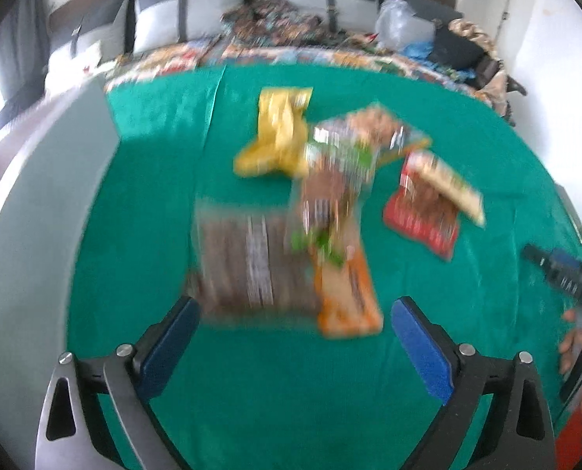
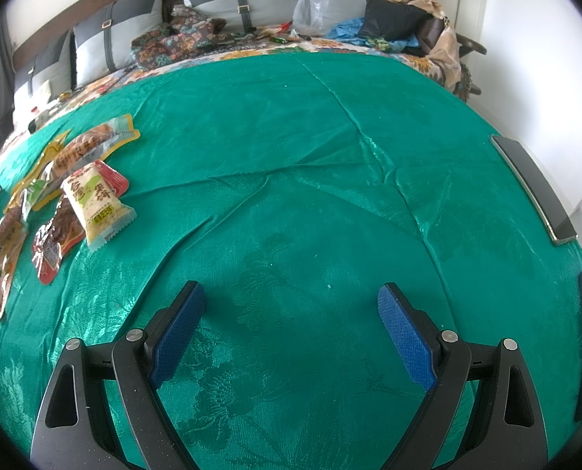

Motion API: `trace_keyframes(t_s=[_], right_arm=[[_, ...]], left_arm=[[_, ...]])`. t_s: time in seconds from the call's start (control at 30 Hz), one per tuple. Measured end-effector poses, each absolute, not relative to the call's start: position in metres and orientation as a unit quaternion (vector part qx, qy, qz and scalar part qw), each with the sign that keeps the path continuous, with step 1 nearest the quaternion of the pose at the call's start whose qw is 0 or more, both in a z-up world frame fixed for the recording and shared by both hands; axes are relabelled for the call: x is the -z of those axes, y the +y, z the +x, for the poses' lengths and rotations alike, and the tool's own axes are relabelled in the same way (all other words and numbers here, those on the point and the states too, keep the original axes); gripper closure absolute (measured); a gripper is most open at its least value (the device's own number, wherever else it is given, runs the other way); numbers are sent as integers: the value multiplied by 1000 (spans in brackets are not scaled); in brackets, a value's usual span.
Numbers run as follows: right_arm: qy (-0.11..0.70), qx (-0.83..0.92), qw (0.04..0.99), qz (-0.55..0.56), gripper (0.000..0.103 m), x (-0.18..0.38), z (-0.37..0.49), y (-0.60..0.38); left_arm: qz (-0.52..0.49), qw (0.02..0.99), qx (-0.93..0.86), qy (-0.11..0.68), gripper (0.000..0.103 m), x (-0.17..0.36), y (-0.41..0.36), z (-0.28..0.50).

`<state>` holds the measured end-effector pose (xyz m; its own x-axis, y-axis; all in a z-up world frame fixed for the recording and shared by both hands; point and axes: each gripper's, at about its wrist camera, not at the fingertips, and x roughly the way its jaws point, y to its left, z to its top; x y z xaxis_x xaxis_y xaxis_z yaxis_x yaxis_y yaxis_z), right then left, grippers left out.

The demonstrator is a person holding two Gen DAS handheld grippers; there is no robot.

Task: Organize snacks
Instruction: 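Grasp the green-labelled clear sausage packet with the left tool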

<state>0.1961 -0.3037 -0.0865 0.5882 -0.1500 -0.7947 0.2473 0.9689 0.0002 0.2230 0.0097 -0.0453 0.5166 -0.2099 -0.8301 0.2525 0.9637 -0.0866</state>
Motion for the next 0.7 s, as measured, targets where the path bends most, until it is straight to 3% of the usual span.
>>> trace_keyframes(t_s=[0.13,0.3,0.37,0.43,0.47,0.7], right_arm=[[440,111,889,56,11,86,197,-304],[440,111,890,55,11,86,196,-304],[440,111,890,55,11,86,196,-304],[440,111,890,55,11,87,197,-304],[440,111,890,55,11,86,196,-304],[440,111,889,55,11,87,197,-304]], left_arm=[[74,861,168,474,10,29,-15,264],[150,820,170,525,18,58,-60,309],[143,803,168,554,45,73,-63,320],[109,815,170,543,54,70,-57,323],[97,823,168,534,69,65,-52,321],[58,834,189,515,74,40,-21,280]])
